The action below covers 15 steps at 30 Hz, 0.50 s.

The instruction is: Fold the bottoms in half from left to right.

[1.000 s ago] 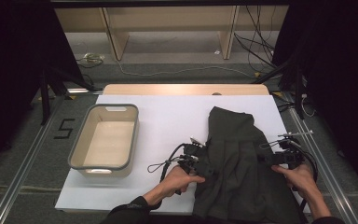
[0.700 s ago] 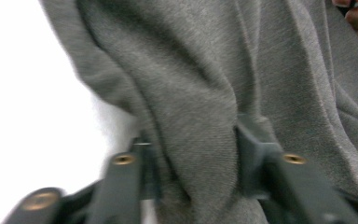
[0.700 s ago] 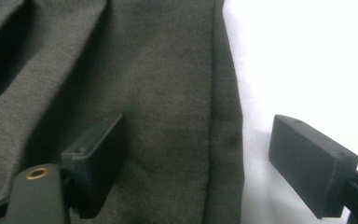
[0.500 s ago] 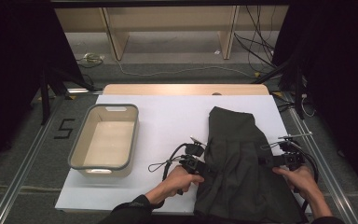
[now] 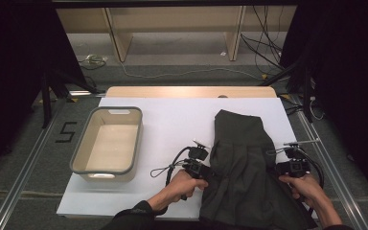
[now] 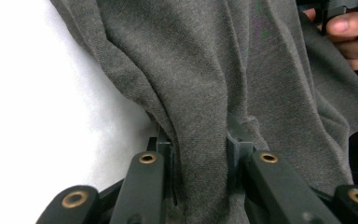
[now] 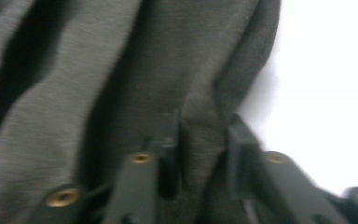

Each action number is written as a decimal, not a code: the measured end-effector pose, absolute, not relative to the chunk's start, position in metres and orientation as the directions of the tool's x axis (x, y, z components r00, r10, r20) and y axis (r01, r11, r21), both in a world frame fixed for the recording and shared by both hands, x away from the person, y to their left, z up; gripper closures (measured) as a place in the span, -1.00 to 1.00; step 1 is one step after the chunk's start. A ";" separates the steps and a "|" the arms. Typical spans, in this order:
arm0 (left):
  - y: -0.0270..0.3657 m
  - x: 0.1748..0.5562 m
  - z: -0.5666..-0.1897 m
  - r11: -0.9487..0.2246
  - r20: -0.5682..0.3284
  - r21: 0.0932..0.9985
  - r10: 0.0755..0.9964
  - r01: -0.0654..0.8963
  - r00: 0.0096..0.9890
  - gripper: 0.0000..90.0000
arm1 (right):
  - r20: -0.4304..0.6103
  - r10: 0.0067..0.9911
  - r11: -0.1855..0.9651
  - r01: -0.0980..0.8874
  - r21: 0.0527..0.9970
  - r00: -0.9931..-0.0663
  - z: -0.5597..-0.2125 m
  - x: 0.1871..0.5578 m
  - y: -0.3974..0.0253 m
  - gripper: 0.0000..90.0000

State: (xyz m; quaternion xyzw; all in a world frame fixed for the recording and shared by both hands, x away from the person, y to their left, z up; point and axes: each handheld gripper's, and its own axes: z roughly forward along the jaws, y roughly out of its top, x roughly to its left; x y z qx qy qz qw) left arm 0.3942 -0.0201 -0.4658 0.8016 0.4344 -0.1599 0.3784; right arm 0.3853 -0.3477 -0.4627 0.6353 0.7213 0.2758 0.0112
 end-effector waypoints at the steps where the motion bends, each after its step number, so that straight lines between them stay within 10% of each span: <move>1: -0.019 0.394 -0.465 -0.339 -0.584 0.469 0.574 0.815 0.574 0.63 | 0.337 0.922 0.040 0.910 0.414 -0.193 -0.462 0.385 -0.347 0.73; 15: 0.007 0.394 -0.456 -0.339 -0.583 0.474 0.571 0.813 0.578 0.64 | 0.419 0.886 0.016 0.917 0.398 -0.197 -0.460 0.381 -0.326 0.84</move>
